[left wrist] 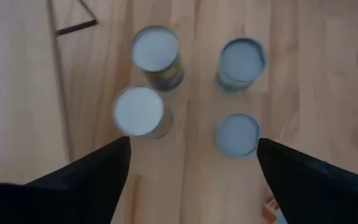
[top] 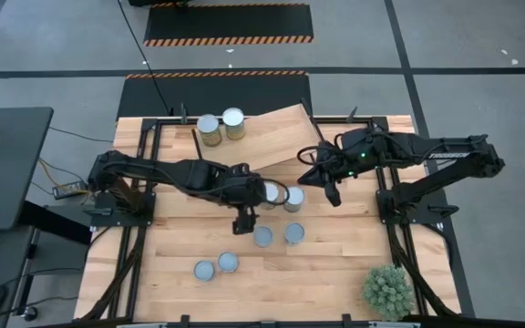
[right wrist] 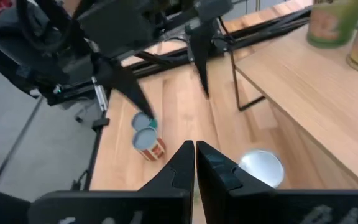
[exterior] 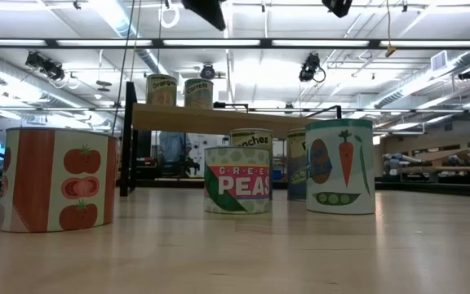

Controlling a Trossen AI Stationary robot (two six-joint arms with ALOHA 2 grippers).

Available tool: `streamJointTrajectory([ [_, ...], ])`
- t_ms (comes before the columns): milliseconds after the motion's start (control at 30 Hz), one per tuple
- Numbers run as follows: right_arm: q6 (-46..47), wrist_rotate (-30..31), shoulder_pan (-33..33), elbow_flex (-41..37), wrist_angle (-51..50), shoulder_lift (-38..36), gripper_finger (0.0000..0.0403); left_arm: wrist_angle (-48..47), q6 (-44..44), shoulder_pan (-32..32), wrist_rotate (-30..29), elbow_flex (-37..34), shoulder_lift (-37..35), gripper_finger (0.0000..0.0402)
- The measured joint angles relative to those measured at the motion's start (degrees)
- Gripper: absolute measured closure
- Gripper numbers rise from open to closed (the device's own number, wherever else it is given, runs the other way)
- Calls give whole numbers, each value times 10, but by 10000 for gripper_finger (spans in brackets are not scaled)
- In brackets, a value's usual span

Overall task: Pick and place cans onto a shelf
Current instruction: Put the peach can on the shelf

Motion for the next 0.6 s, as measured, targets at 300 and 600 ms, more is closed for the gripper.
streamJointTrajectory([
  [300,54,4,5,0,86,46,380,-71,25,-33,-71,0,-44,81],
  [600,113,12,14,0,196,100,380,-163,-48,-79,-210,0,-98,100],
])
